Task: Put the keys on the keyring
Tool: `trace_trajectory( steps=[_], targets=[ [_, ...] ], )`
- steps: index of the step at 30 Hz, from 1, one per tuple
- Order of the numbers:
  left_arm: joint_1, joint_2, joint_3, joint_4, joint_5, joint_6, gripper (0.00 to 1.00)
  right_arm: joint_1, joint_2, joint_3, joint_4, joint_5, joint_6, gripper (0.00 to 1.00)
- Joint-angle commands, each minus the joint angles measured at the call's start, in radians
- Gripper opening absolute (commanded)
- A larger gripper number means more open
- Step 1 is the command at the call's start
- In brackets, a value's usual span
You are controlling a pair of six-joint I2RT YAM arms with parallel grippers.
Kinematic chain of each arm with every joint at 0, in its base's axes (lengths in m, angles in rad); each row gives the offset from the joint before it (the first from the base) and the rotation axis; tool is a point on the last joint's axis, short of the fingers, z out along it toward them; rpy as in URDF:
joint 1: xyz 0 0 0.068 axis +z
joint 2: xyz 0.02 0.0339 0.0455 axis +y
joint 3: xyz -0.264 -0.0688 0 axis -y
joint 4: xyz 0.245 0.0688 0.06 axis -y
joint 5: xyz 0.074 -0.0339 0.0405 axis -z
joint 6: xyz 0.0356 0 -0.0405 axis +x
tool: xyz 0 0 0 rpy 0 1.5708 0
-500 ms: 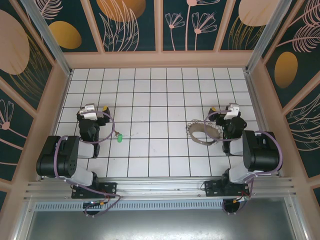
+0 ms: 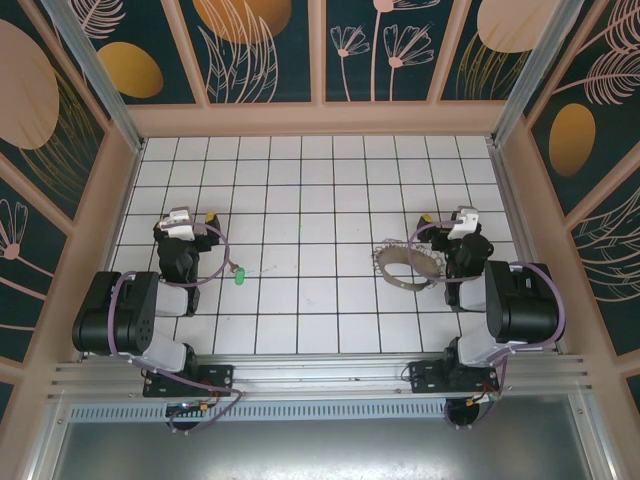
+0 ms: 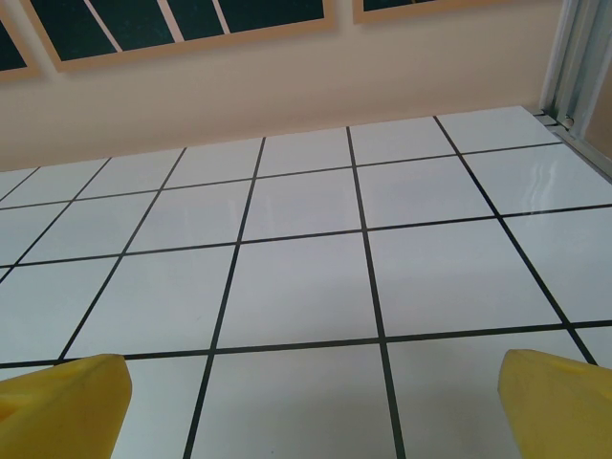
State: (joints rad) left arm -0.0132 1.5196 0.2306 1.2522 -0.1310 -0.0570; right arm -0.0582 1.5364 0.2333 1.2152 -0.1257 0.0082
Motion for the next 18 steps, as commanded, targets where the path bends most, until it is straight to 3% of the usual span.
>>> trace_trajectory(
  steps=[1, 13, 18],
  targets=[
    [0.004, 0.003, 0.013, 0.010, 0.002, -0.018, 0.99, -0.005, 0.002, 0.000, 0.032, -0.020, -0.008, 0.99],
    [0.004, -0.012, 0.013, -0.004, 0.029, -0.005, 0.99, -0.006, -0.016, -0.001, 0.023, 0.004, 0.004, 0.99],
    [0.004, -0.051, 0.075, -0.142, 0.008, -0.013, 0.99, -0.006, -0.147, 0.047, -0.180, 0.072, 0.039, 0.99]
  ],
)
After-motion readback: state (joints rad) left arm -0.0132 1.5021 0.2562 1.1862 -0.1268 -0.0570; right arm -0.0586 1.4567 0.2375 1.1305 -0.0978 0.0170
